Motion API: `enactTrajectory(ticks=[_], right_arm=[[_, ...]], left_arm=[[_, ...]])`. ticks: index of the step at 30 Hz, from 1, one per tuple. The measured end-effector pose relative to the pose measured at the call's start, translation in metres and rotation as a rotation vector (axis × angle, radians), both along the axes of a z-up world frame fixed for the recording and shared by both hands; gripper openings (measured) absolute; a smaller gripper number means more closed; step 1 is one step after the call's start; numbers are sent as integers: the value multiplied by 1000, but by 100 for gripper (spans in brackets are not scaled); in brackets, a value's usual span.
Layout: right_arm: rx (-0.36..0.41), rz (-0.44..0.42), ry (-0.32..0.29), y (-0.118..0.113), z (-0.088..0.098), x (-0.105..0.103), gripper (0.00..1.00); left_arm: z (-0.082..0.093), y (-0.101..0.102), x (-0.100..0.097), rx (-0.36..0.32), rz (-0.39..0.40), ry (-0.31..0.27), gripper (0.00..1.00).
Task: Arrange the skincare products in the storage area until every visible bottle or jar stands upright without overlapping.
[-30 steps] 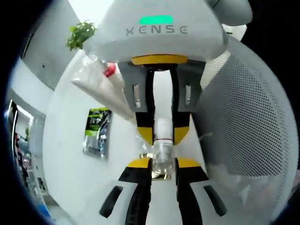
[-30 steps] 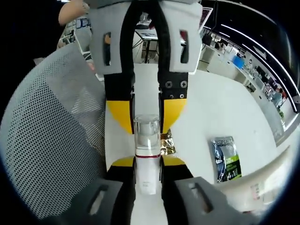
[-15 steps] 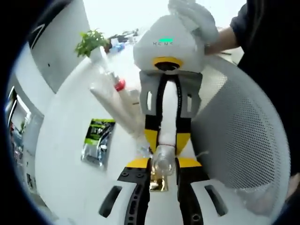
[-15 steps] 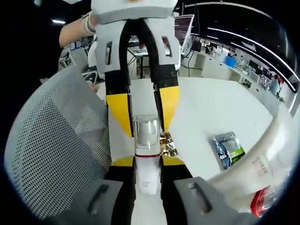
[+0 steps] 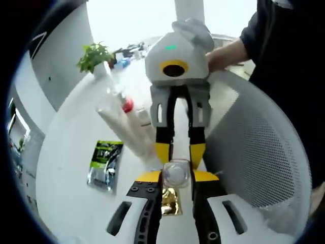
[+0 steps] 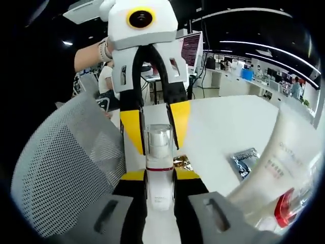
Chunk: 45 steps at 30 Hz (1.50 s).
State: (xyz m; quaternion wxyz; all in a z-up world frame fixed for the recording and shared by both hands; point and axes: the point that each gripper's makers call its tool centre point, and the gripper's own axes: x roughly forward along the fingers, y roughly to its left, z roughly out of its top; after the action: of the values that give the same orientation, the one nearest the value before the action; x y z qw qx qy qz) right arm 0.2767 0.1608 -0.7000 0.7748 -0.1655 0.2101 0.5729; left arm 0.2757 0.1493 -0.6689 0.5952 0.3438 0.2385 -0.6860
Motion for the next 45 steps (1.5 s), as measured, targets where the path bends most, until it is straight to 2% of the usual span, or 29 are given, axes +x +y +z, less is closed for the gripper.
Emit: enactTrajectory(ticks=[8,12,15,16,18,22,24,25,26,27,29,33,35,37,39,41,42,45], right_arm=[[-5,5,-14,2,0,-1,19],[-31,-20,-30,3,-1,0,19],[-58,-79,-37,1,-1,4,20],[-65,-82,-46,2,-1,4,21],[-114,-88,-99,0,-1,7,22],[-148,-119,-120,1,-2,10,27],[-199,-161,-158,-5,-3,17,26],[-202,-161,-159,-4,-3,16,26],[-191,-160,-150,-2,-3,16,26],[-179,-177,-128,-1,-2,16,26],[-168,-197,-129,-2,1,18,26],[-162,-228,-120,-1,1,22,26],[-170,-232,-130,-2,2,23,25],[-167,-241,-110,-3,2,24,24],[-145,-225,-104,-3,4,24,23],[-101,-200,-60,0,4,18,23],[-93,-192,-55,-1,5,17,22],[-76,-156,-59,-2,7,14,22]], left_arm=[[2,-1,-3,0,20,37,16],[1,0,-1,7,54,56,16],[1,0,2,4,116,84,15],[1,0,3,5,158,109,15],[1,1,6,11,242,159,15],[4,-1,13,-7,319,181,15],[6,0,15,-12,355,196,15],[6,0,15,-12,399,237,15],[7,1,18,-17,441,249,15],[9,0,19,-27,450,263,15],[11,0,18,-34,499,306,15],[12,0,20,-38,554,332,15],[12,1,23,-38,565,333,15],[13,1,24,-39,566,333,15],[15,1,22,-42,527,302,16],[17,0,17,-51,450,289,16],[17,1,16,-44,467,303,16],[19,-2,10,-65,349,245,17]])
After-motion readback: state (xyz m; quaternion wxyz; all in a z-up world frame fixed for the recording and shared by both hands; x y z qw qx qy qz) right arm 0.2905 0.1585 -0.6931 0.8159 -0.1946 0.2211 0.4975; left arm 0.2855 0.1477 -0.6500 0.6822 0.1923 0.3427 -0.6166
